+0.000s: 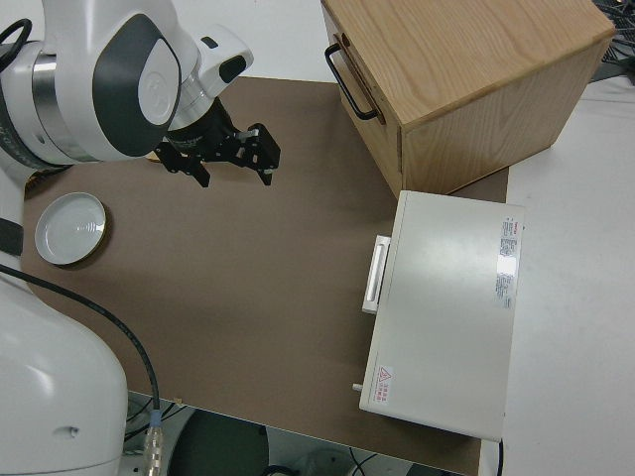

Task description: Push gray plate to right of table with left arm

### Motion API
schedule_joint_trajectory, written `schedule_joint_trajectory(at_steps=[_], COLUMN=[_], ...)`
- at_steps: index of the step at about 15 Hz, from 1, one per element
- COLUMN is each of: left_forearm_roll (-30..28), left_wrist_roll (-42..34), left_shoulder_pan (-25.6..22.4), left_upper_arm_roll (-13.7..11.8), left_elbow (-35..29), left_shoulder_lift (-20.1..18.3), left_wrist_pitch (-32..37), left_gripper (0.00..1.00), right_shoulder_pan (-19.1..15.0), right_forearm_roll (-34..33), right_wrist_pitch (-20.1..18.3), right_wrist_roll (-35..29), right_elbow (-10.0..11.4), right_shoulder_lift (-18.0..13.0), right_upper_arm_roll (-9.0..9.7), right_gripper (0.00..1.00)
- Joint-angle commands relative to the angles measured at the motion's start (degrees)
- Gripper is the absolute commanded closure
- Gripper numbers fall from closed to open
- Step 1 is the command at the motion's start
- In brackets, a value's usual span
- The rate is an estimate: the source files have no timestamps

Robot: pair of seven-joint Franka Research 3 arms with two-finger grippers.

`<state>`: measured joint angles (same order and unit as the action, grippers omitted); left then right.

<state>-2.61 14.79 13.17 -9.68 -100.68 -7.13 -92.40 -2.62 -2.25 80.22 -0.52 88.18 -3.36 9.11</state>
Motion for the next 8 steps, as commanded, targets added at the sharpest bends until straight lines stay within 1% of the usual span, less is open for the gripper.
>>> schedule_joint_trajectory(at_steps=[1,4,8], left_forearm_roll=[1.1,0.8,0.7], left_wrist_roll=[-0.1,0.1,0.0], left_shoulder_pan=[-1.1,-1.2,-1.2], left_upper_arm_roll=[0.5,0.5,0.5], left_elbow=[-6.5,-8.3,-11.8], left_shoulder_lift=[-0.8,0.4,0.7], left_wrist_pitch=[-6.5,-8.3,-12.7], left_gripper=[0.01,0.01,0.01], right_shoulder_pan=[-0.5,-0.5,-0.5], right_forearm_roll=[0.0,0.1,0.1], right_wrist_pitch=[-0.7,-0.7,-0.7], right_wrist_roll=[0.4,0.4,0.4], right_elbow=[0.2,0.2,0.2], right_shoulder_lift=[-0.6,-0.6,-0.6], right_upper_arm_roll=[0.30,0.30,0.30], right_gripper=[0.005,0.005,0.005])
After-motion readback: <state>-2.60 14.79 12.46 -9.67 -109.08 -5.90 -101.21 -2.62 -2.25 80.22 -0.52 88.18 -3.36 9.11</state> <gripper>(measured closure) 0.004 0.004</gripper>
